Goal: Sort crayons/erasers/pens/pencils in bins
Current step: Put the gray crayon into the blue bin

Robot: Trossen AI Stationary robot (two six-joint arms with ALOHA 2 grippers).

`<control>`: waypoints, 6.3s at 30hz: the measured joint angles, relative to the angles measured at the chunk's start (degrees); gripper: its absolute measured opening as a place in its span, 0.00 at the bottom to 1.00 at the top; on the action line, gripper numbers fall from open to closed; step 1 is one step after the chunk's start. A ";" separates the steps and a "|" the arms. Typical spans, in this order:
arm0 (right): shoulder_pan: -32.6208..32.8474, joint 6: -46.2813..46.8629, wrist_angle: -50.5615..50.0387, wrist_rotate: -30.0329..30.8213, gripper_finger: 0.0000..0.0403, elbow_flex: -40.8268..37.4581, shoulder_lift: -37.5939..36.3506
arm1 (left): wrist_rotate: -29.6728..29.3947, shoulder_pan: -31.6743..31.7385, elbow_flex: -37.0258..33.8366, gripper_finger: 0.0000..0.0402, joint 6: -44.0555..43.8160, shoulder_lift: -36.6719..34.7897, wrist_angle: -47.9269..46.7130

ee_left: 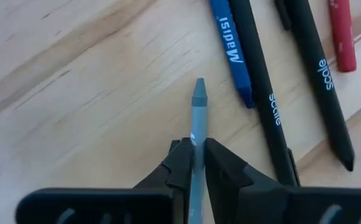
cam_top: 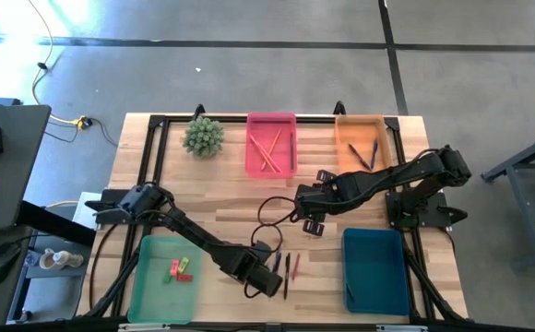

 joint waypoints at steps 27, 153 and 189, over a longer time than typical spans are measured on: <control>0.04 -1.68 -8.08 3.28 0.40 -0.02 -11.13 | 3.39 1.76 -0.17 0.01 23.31 0.32 -4.76; 26.60 40.54 8.79 20.57 0.02 -0.04 -20.39 | 39.48 27.60 1.81 0.22 56.85 -12.60 53.04; 31.63 43.20 -27.73 1.90 0.02 -0.05 -10.29 | 14.59 27.06 1.81 0.19 67.01 -12.60 14.17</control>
